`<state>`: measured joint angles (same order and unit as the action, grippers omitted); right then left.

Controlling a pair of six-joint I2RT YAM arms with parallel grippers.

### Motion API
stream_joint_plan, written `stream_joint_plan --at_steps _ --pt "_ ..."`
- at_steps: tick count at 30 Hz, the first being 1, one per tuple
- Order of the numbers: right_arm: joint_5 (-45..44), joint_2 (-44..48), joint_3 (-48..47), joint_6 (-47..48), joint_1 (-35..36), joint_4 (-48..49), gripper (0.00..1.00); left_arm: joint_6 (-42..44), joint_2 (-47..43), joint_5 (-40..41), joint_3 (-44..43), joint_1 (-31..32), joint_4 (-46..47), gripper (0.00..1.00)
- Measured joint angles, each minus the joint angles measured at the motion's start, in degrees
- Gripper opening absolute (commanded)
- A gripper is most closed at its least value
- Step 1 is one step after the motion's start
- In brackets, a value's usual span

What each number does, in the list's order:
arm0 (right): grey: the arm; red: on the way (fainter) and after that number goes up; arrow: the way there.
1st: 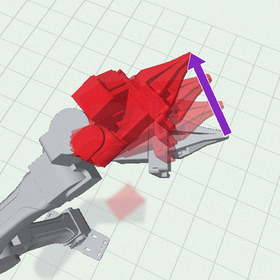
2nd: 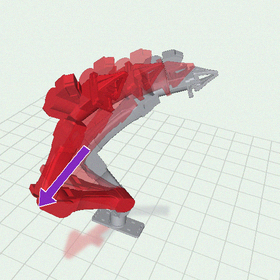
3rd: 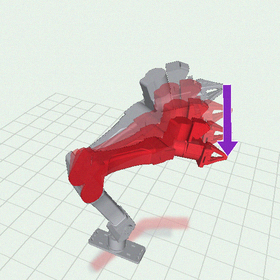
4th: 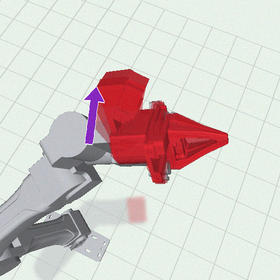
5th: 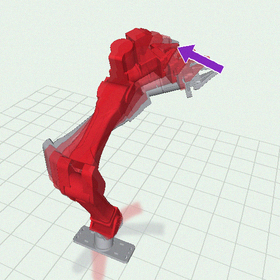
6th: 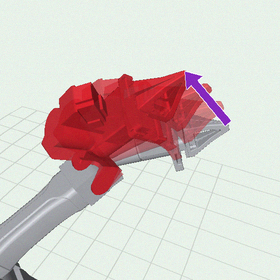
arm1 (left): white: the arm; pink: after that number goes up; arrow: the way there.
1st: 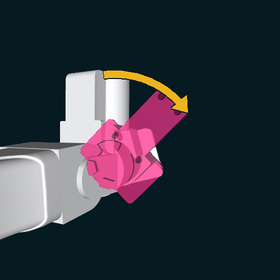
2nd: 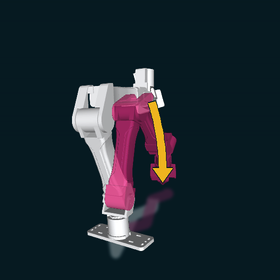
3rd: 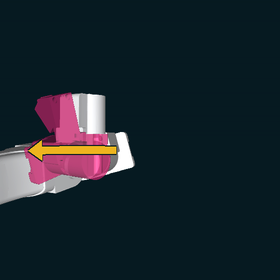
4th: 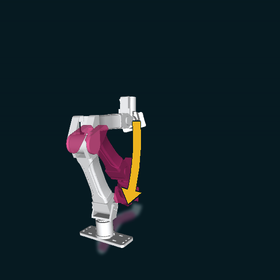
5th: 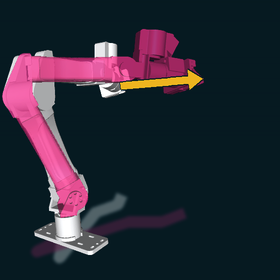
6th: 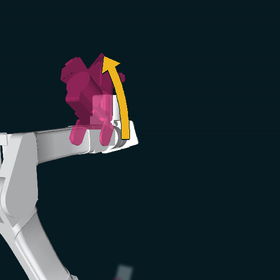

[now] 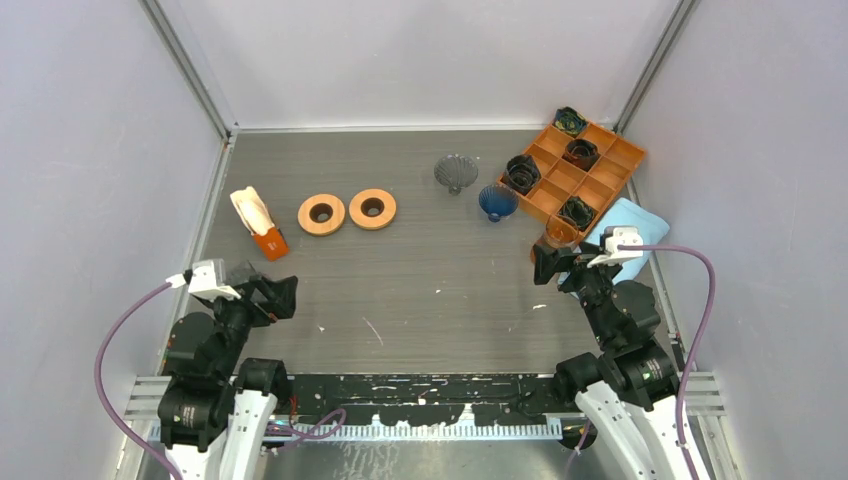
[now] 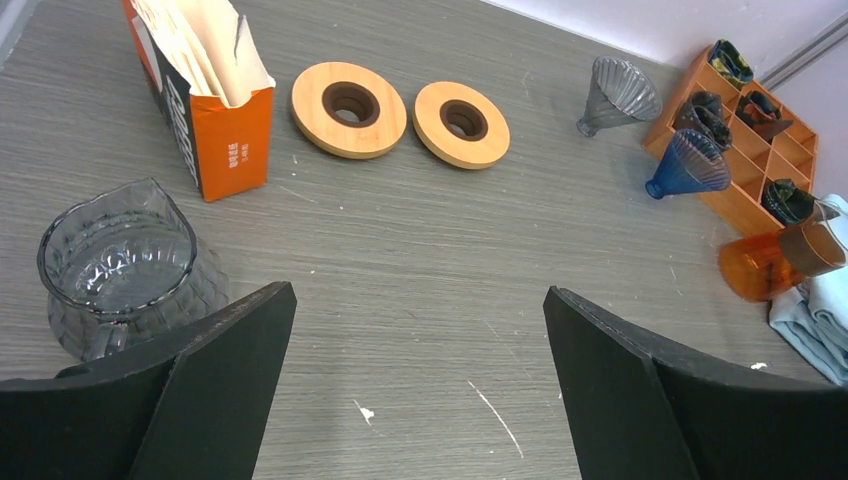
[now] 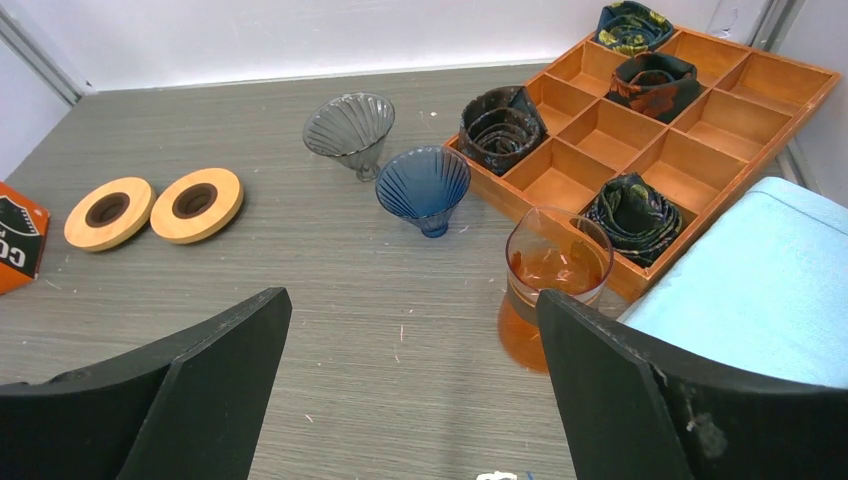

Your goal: Place the coffee filter in the dripper

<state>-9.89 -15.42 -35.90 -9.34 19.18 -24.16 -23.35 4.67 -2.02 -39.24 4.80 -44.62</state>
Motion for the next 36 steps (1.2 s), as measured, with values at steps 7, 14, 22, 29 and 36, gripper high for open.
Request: stream_joint_plan --at_steps 7,14,22,29,36 --pt "0.02 -0.07 -0.02 0.0 0.0 -0.04 1.0 0.22 0.72 -1.18 0.0 0.0 0.02 0.99" --pt "0.02 -0.09 -0.02 0.0 0.0 -0.04 1.0 0.24 1.42 -1.25 0.0 0.0 0.02 0.99" --pt "0.22 -0.11 -0.02 0.02 0.0 -0.04 1.0 -0.13 6.64 -1.27 -0.59 -0.02 -0.09 0.99" --pt "0.57 -0.09 -0.02 0.02 0.0 -0.07 1.0 -2.21 12.68 3.26 -3.61 -0.04 -0.33 0.99" --pt "0.85 0.79 0.02 0.22 0.0 0.07 1.0 -5.01 23.5 10.23 -4.46 -0.07 -0.59 0.95"
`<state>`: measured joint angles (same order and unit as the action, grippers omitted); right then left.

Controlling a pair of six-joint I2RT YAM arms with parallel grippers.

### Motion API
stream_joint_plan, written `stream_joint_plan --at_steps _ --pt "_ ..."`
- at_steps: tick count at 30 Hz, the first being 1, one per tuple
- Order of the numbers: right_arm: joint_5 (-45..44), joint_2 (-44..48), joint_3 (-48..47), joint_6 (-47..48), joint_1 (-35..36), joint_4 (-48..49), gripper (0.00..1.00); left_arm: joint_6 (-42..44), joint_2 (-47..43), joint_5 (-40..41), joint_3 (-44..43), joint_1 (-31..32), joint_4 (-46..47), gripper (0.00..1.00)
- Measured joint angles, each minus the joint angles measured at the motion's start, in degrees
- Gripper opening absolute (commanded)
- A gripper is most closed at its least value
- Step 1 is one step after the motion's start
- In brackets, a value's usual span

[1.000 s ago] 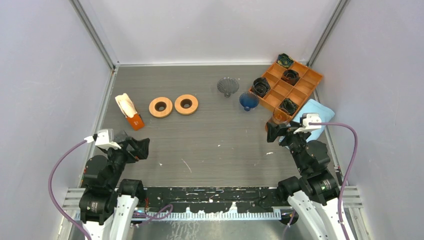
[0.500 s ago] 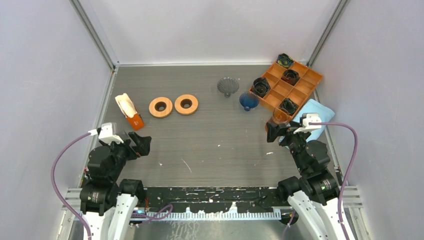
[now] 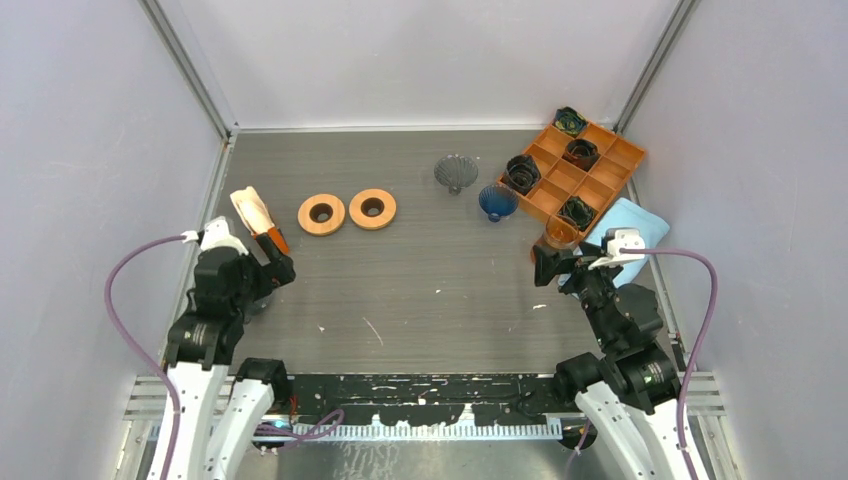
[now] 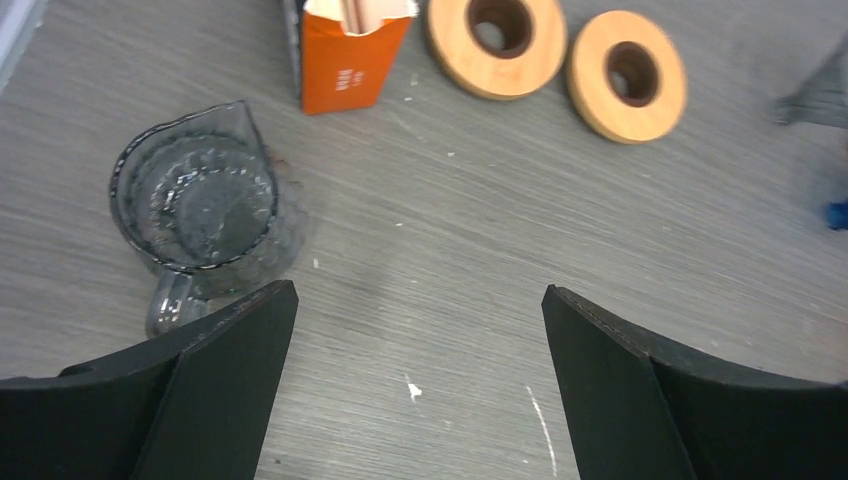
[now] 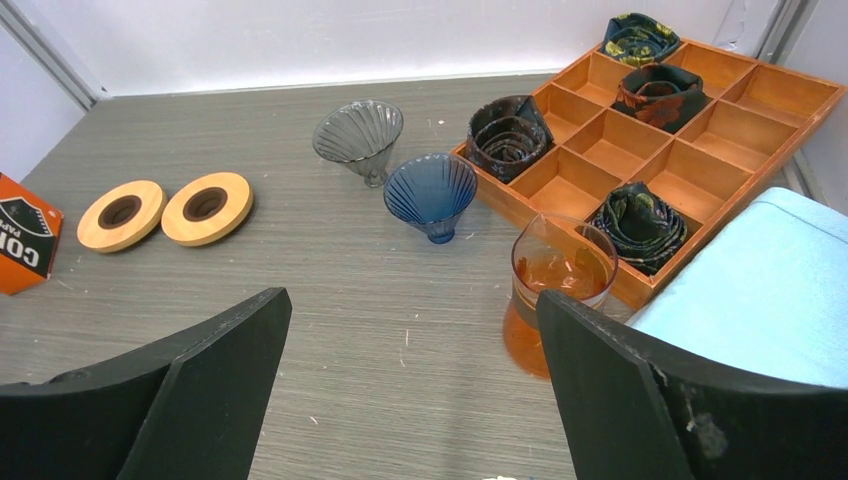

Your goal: Place the coffee filter in the dripper

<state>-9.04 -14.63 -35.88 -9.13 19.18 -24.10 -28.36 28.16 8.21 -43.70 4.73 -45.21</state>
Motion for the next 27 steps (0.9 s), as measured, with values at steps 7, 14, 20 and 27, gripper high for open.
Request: stream_joint_plan --at_steps 7,14,20,27 --pt "0.2 0.76 0.28 0.24 0.46 0.17 1.0 -0.09 11.26 6.45 0.0 0.0 0.5 0.74" --pt "0.22 0.76 0.66 0.7 0.66 0.37 1.0 0.31 19.91 10.32 0.0 -1.03 2.36 0.61" --pt "0.22 0.76 0.81 1.05 0.7 0.46 1.0 0.5 24.28 10.88 0.02 -4.85 5.46 0.53" --pt "0.17 0.76 0.83 1.31 0.72 0.48 1.0 0.74 29.83 10.58 0.57 -8.02 8.63 0.48"
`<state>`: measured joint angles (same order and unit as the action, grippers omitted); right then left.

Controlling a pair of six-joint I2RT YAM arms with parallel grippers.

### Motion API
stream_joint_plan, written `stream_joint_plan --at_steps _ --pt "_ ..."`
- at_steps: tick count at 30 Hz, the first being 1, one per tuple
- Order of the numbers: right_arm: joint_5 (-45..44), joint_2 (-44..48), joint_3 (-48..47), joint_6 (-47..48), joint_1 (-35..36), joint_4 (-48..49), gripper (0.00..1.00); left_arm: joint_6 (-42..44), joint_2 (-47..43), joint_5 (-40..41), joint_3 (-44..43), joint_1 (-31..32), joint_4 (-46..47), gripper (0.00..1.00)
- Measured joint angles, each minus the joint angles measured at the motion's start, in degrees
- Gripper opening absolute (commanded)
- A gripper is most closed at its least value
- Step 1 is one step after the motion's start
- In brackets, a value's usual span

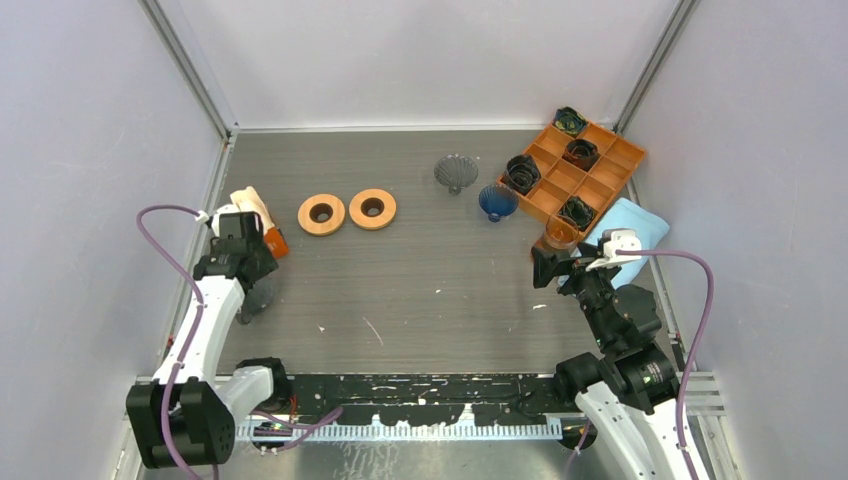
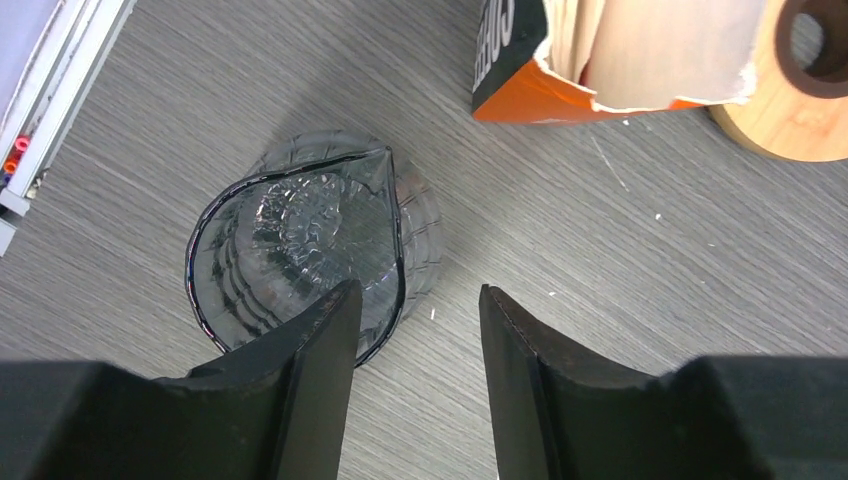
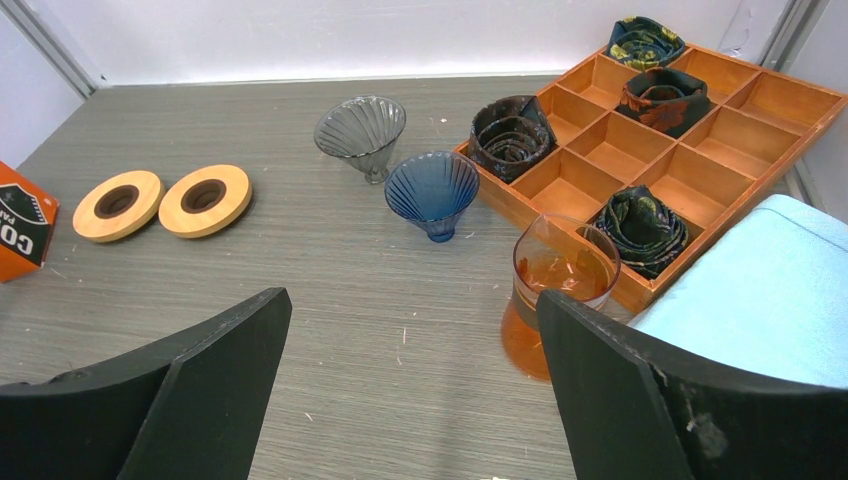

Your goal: Place the coffee filter in the dripper

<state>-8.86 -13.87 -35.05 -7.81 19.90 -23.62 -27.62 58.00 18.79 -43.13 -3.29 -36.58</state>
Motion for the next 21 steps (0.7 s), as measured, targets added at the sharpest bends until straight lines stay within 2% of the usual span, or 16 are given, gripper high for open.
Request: stream_joint_plan --at_steps 10,15,21 --pt "0.0 0.0 0.02 0.17 0.0 0.0 1.0 0.17 2.43 -0.83 2.8 -2.64 1.79 0.37" --pt "0.0 0.0 0.02 0.17 0.0 0.02 1.0 0.15 3.63 -0.96 3.21 -2.86 2.64 0.24" --pt "0.02 0.02 0.04 0.2 0.0 0.02 1.0 -0.22 4.28 -1.4 3.21 -2.91 2.54 0.14"
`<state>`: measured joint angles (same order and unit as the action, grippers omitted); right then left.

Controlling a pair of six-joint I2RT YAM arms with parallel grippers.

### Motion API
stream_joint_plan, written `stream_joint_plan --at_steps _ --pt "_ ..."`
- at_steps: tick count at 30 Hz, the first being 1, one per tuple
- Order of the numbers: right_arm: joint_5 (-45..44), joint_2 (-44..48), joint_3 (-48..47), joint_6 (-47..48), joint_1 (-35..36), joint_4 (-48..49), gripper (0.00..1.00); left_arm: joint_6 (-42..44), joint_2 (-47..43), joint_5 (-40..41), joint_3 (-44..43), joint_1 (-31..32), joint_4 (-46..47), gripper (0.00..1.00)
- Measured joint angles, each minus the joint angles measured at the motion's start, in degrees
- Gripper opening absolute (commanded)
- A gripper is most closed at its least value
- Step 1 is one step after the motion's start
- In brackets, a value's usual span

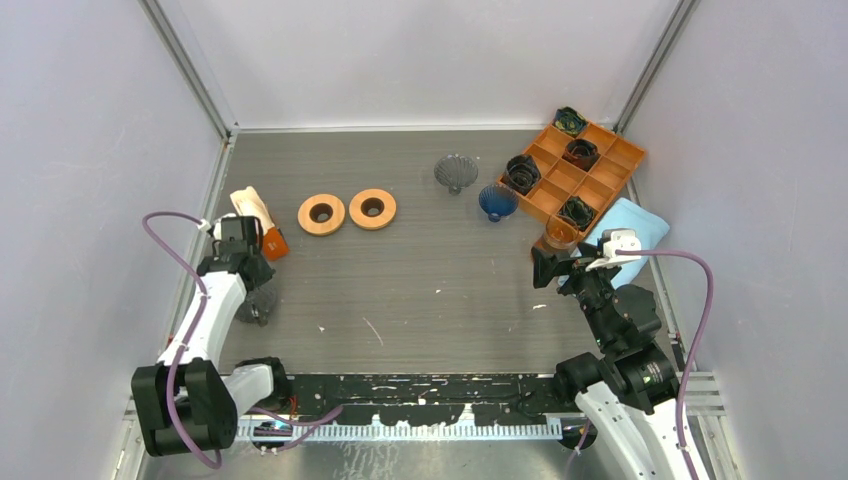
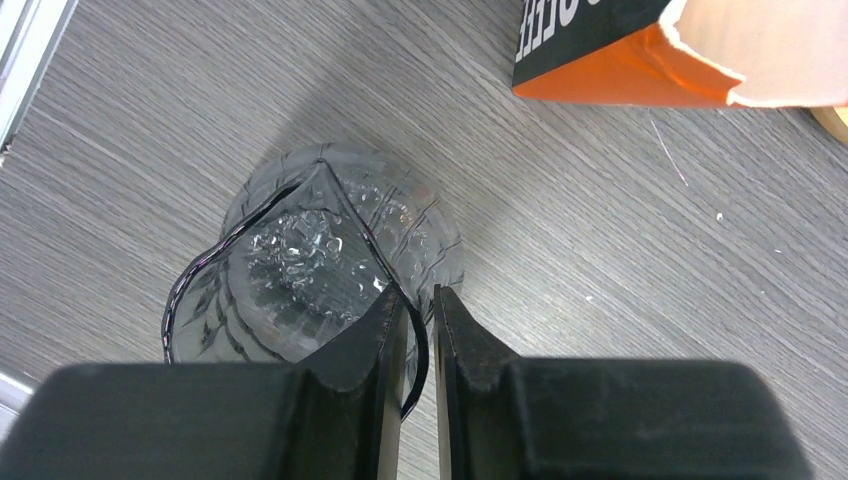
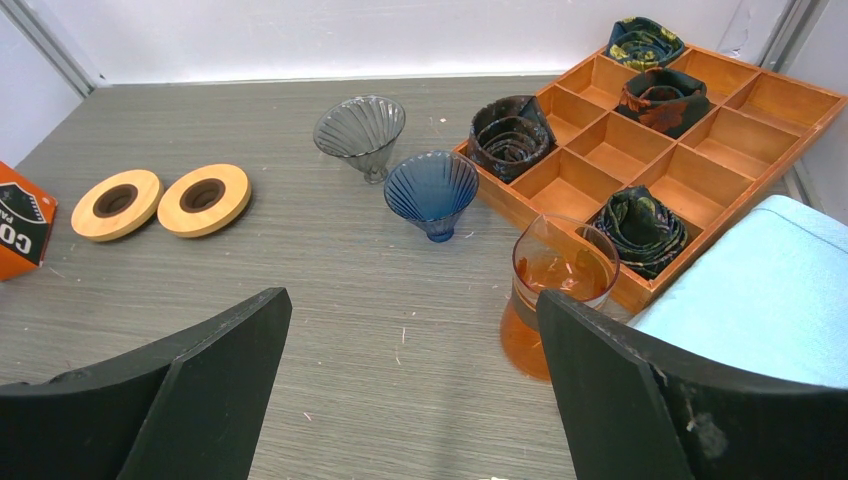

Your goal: Place the coffee filter in the dripper

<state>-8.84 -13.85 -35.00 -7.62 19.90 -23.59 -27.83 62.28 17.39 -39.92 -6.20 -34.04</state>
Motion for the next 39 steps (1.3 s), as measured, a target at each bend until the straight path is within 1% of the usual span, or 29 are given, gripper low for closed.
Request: stream_joint_plan --at_steps 5,11,20,25,27,32,35,39 --pt "0.0 0.0 0.0 0.0 0.0 0.02 1.0 -0.35 -1.46 -1.51 0.02 -0.07 -1.95 0.05" --pt "0.02 0.13 0.02 0.0 0.24 0.04 1.0 -1.18 -4.37 -4.42 0.04 -0.09 -5.81 0.0" --pt "0.2 0.48 0.22 0.0 0.63 0.83 1.0 -3.28 -7.48 -12.24 -0.07 0.07 -10.75 0.0" --pt "0.2 0.48 0.22 0.0 0.72 0.85 1.0 -6.14 -12.02 -16.68 0.0 2.38 -12.24 0.0" --pt "0.22 0.48 0.22 0.0 0.79 0.85 1.0 -7.58 -13.51 -17.51 0.02 4.83 -12.37 0.0" --pt "0.22 0.48 0.22 0.0 0.87 0.85 1.0 -10.88 -13.99 -17.53 -0.04 14.14 -12.28 0.0" --pt "0.22 0.48 0.22 0.0 0.9 0.85 1.0 -12.28 -11.82 -17.18 -0.66 20.59 -12.02 0.0" --pt "0.2 0.46 0.22 0.0 0.9 0.85 1.0 -12.7 -6.75 -15.58 -3.54 29.81 -10.62 0.0"
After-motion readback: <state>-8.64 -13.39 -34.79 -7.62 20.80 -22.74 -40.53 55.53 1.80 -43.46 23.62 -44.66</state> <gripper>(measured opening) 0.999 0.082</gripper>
